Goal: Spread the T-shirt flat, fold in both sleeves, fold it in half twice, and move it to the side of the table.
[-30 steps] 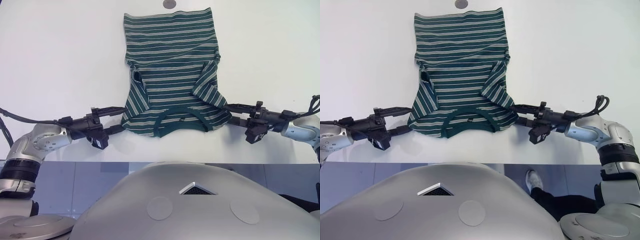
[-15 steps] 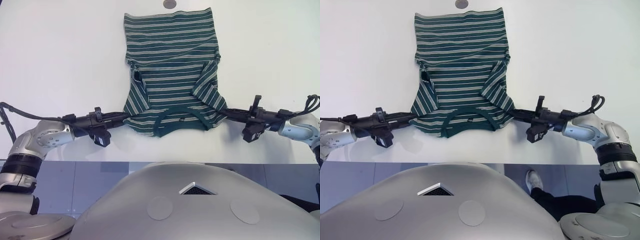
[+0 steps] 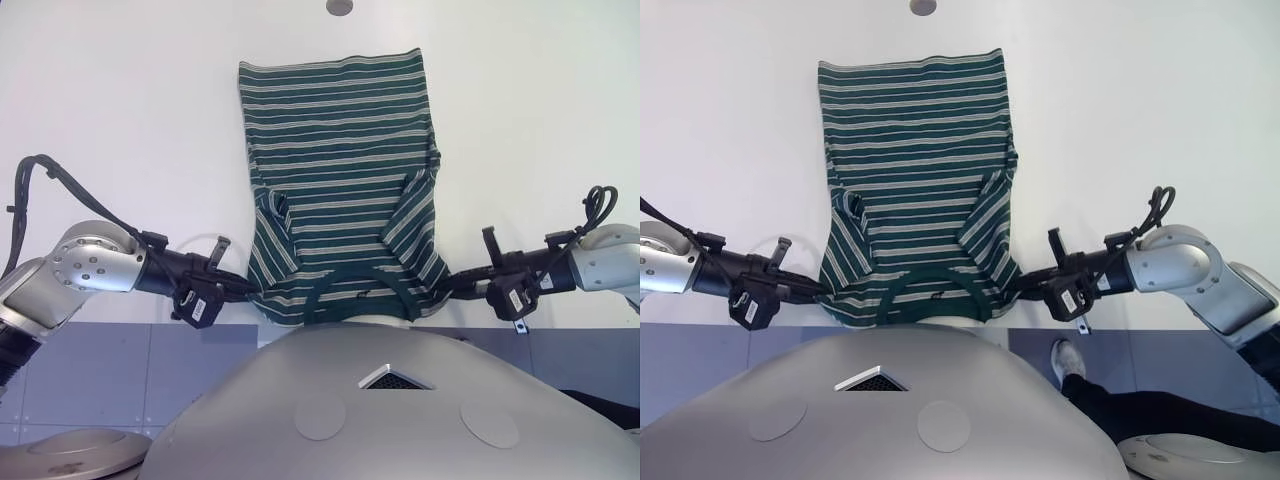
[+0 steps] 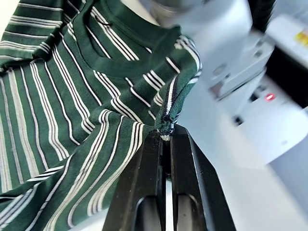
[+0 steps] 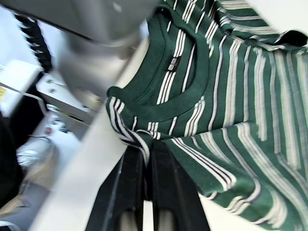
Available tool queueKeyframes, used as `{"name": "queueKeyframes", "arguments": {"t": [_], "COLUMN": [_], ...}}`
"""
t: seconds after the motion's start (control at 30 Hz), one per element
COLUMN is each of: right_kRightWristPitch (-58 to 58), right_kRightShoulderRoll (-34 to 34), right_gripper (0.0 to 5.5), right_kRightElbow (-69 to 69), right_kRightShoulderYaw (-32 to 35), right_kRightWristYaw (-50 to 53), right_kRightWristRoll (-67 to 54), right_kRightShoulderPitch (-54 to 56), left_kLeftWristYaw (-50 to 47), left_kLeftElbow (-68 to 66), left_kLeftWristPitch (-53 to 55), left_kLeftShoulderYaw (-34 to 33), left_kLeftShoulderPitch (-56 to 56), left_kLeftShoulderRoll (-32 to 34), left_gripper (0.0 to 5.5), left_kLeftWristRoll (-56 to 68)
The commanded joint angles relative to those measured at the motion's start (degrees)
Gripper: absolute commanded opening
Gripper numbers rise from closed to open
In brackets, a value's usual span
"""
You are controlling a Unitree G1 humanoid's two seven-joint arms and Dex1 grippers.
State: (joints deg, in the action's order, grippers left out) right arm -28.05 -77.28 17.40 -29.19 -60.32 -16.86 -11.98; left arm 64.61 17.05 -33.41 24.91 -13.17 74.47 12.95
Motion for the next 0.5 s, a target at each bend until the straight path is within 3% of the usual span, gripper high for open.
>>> {"name": "queueKeyframes", "arguments": {"t": [0.03, 0.17, 0.3, 0.5], "right_kRightWristPitch": [15.15, 37.35, 50.13, 57.49], "right_kRightShoulderRoll": [-0.17, 8.49, 17.92, 27.59], "right_gripper": [0.00, 0.00, 0.00, 0.00], "right_kRightElbow": [2.63, -2.55, -8.79, -20.28], "right_kRightShoulderYaw": [4.01, 5.26, 8.40, 15.87], "right_kRightWristYaw": [-5.31, -12.40, -11.90, -8.51], "right_kRightWristRoll": [-11.00, -22.78, -27.77, -27.81], "right_kRightShoulderPitch": [3.28, 16.29, 25.59, 29.72], "left_kLeftWristYaw": [3.04, 7.68, 5.22, -2.10], "left_kLeftElbow": [5.77, 10.83, 4.72, -11.70], "left_kLeftWristPitch": [12.18, 35.10, 57.58, 75.95], "left_kLeftShoulderYaw": [-3.12, -6.59, -9.74, -13.93], "left_kLeftShoulderPitch": [-1.08, 5.20, 22.94, 36.82], "left_kLeftShoulderRoll": [2.48, 3.11, -4.91, -16.07], "left_gripper": [0.00, 0.00, 0.00, 0.00], "left_kLeftWristRoll": [12.54, 33.26, 49.05, 51.26]}}
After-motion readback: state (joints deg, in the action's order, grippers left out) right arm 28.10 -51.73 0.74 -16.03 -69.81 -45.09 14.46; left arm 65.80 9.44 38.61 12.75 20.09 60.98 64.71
